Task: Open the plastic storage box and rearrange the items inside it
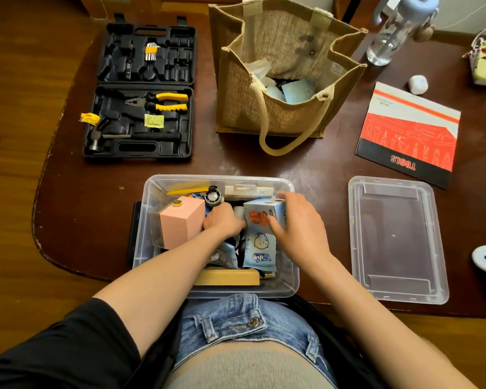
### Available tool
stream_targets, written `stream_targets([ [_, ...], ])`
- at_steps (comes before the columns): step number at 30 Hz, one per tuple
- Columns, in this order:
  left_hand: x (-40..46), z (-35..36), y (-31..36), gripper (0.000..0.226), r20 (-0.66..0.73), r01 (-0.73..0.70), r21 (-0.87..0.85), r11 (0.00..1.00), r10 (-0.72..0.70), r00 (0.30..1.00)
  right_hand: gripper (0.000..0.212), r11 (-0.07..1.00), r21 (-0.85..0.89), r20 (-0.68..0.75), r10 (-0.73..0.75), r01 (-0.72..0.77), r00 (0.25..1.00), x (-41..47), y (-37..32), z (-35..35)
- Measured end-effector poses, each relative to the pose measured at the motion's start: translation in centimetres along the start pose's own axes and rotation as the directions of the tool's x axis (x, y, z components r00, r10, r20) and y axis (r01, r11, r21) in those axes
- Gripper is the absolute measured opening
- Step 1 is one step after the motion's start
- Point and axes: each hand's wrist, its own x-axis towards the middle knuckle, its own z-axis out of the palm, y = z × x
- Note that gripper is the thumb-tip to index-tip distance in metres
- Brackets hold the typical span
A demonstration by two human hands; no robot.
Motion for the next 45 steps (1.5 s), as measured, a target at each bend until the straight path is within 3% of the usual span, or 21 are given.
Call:
stream_targets([
  [4,-0.6,-0.6,-0.7,0.035,0.027,-0.054,-0.074,0.996,0.056,0.998,0.047,0.994,0.105,-0.071,0.015,-0.008,0.997,0.1,0.5,-0.4],
  [9,-1.9,-1.9,-2.7,0.023,0.081,-0.259,-0.228,0.939,0.283,0.956,0.050,0.930,0.358,-0.080,0.118,-0.082,0.990,0.6,1.1,-1.1],
  [11,-2.6,-1.8,-3.2,0.020,0.094,-0.344,-0.148,0.927,0.359,0.928,0.051,0.912,0.401,-0.075,0.123,-0.083,0.990,0.6,1.0,-1.1],
  [14,-2.9,-1.3,-3.1,0.019,0.095,-0.379,0.024,0.925,0.376,0.922,0.050,0.934,0.355,-0.083,0.083,-0.048,0.993,0.7,0.9,-0.9],
  [18,-1.9,-1.2,-1.6,0.037,-0.025,-0.240,-0.009,0.971,0.240,0.970,0.053,0.970,0.241,-0.103,0.005,0.020,0.995,0.5,0.7,-0.7],
  [26,0.2,-0.5,1.5,0.012,0.128,-0.137,0.082,0.987,0.126,0.984,0.052,0.988,0.143,-0.054,-0.057,0.064,0.997,0.4,0.4,-0.6],
  [33,0.7,0.0,1.1,0.021,0.147,-0.125,0.068,0.990,0.114,0.983,0.049,0.988,0.150,-0.063,-0.035,0.044,0.997,0.4,0.8,-0.7],
  [37,0.6,-0.4,0.8,0.033,0.202,-0.177,-0.018,0.984,0.177,0.963,0.049,0.985,0.169,-0.080,-0.032,0.046,0.996,0.3,1.0,-1.0],
  [39,-0.1,-1.2,0.1,0.039,0.153,-0.234,-0.016,0.972,0.233,0.960,0.047,0.977,0.208,-0.105,-0.026,0.047,0.994,0.3,1.2,-1.3],
  [41,-1.0,-2.1,-1.2,0.032,0.111,-0.322,-0.016,0.947,0.322,0.940,0.044,0.966,0.254,-0.114,-0.012,0.040,0.993,0.3,1.4,-1.4],
  [45,-3.2,-3.1,-3.1,0.025,0.168,-0.470,0.032,0.882,0.458,0.873,0.042,0.957,0.282,-0.080,-0.049,0.070,0.996,0.2,1.0,-0.5],
])
